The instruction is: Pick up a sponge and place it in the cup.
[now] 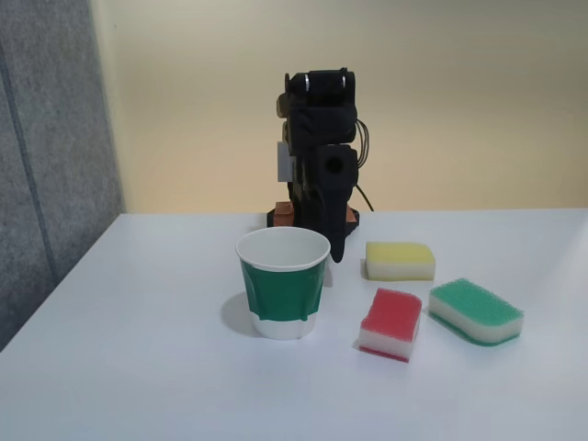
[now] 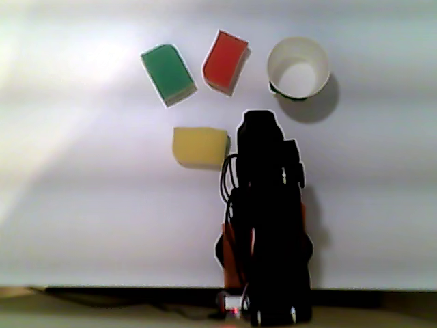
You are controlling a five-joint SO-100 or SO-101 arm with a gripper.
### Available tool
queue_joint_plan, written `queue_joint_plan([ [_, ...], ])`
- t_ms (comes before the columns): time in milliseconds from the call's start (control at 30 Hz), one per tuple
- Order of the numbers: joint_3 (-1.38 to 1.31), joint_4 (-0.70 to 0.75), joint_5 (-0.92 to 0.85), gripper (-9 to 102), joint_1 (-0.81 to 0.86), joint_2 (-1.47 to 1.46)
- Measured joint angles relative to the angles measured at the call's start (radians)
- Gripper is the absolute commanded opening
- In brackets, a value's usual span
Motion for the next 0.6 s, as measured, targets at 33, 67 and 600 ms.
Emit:
queue_joint_plan([
  [33, 0.0, 0.0, 0.0, 0, 0.0, 0.0],
  [67, 0.0, 0.0, 0.0, 0, 0.0, 0.0],
  [600, -0.23, 0.112, 0.002, 0, 0.009, -0.161],
])
